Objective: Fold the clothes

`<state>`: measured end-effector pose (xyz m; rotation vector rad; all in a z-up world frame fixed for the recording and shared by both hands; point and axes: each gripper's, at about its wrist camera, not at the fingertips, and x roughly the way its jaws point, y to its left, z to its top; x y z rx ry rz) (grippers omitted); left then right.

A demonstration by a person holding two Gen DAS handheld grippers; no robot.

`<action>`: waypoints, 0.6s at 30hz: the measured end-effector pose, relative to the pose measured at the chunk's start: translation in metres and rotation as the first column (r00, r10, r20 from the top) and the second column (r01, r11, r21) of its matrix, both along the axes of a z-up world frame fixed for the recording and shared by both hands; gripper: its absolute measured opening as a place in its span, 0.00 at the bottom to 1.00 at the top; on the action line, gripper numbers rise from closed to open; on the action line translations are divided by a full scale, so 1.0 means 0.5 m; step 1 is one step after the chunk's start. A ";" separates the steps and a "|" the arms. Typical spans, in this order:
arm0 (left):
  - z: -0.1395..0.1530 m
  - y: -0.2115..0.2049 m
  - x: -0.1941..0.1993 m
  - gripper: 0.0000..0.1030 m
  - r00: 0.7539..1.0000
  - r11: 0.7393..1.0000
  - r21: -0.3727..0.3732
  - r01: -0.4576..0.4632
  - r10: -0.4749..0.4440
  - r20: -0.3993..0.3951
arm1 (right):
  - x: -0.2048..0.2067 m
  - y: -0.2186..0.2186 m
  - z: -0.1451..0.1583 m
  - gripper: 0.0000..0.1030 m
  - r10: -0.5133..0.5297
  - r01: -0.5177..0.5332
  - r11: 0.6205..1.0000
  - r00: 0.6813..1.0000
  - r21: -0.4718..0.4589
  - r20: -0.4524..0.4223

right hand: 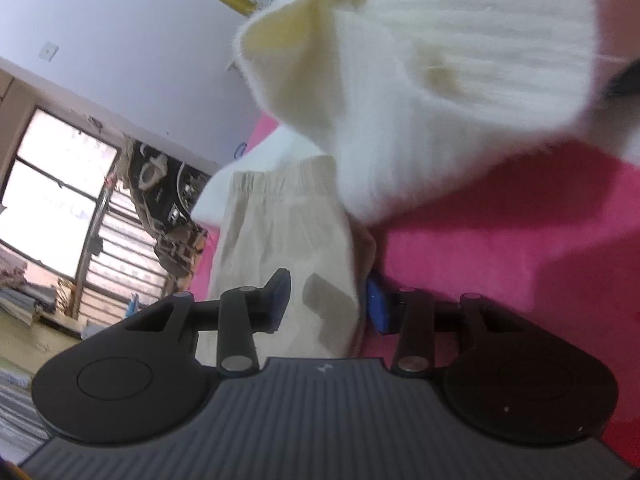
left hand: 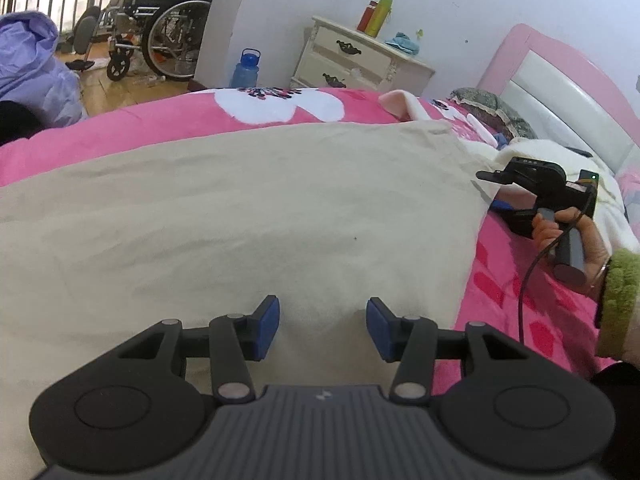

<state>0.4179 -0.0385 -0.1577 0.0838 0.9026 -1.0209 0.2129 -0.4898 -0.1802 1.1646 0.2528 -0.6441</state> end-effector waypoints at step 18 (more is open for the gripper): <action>-0.008 -0.014 0.001 0.49 1.000 0.999 -0.019 -0.026 0.026 -0.008 | 0.019 0.019 -0.004 0.38 -0.041 0.041 0.999 0.999 -0.014 0.010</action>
